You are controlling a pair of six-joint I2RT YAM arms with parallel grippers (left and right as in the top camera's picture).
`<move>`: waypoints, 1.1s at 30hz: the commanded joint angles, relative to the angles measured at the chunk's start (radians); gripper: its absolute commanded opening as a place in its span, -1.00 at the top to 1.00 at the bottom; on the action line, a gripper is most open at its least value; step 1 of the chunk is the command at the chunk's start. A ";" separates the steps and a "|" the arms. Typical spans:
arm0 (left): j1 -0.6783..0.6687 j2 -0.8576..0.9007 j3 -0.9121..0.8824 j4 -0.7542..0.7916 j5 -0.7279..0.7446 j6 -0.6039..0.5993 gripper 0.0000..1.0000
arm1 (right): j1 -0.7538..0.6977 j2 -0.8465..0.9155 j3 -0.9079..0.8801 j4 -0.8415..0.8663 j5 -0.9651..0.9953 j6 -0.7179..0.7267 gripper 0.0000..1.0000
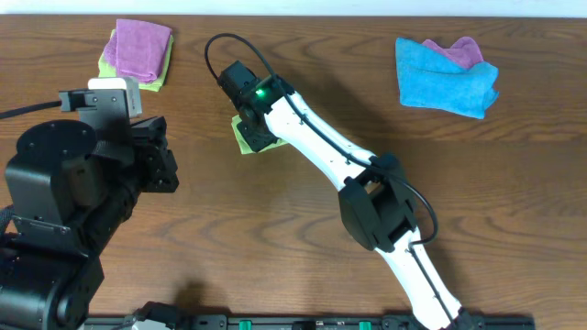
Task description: Fold the cloth
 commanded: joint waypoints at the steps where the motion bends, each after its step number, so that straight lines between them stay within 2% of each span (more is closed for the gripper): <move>1: 0.002 -0.003 0.005 -0.002 0.005 0.022 0.88 | 0.016 0.008 0.014 0.019 -0.082 -0.016 0.50; 3: 0.002 -0.003 0.005 -0.002 -0.003 0.022 0.88 | 0.022 0.008 0.014 0.031 -0.208 -0.065 0.05; 4: 0.002 -0.003 0.005 -0.002 -0.009 0.022 0.88 | 0.026 0.008 0.014 0.035 -0.249 -0.085 -0.36; 5: 0.002 -0.003 0.005 -0.002 -0.014 0.022 0.88 | 0.028 0.007 0.014 0.036 -0.263 -0.087 -0.55; 7: 0.002 -0.003 0.005 -0.004 -0.032 0.023 0.88 | 0.029 0.007 0.015 0.038 -0.264 -0.076 -0.69; 8: 0.002 -0.003 0.005 -0.006 -0.039 0.026 0.88 | 0.025 0.007 0.015 0.040 -0.269 -0.070 -0.70; 12: 0.002 -0.003 0.002 -0.011 -0.100 0.025 0.88 | -0.009 0.003 0.029 0.017 -0.277 -0.071 -0.71; 18: 0.002 0.006 -0.047 -0.003 -0.170 0.021 0.87 | -0.107 -0.016 0.124 -0.106 -0.277 -0.068 -0.65; 21: 0.002 0.022 -0.105 0.008 -0.169 0.001 0.61 | -0.160 -0.024 0.187 -0.175 -0.277 -0.068 -0.67; 23: 0.002 0.041 -0.166 0.027 -0.168 -0.016 0.13 | -0.198 -0.034 0.220 -0.225 -0.278 -0.072 -0.69; 24: 0.002 0.053 -0.194 0.033 -0.168 -0.030 -0.04 | -0.212 -0.039 0.225 -0.238 -0.278 -0.086 -0.69; 28: 0.002 0.122 -0.320 0.103 -0.107 -0.099 -0.23 | -0.256 -0.048 0.225 -0.278 -0.278 -0.132 -0.68; 30: 0.002 0.163 -0.373 0.158 -0.071 -0.138 -0.36 | -0.267 -0.048 0.219 -0.283 -0.278 -0.139 -0.51; 32: 0.002 0.214 -0.421 0.225 -0.045 -0.181 -0.57 | -0.274 -0.048 0.216 -0.280 -0.277 -0.140 -0.09; 33: 0.002 0.239 -0.435 0.252 -0.034 -0.196 -0.64 | -0.277 -0.048 0.216 -0.275 -0.277 -0.143 0.42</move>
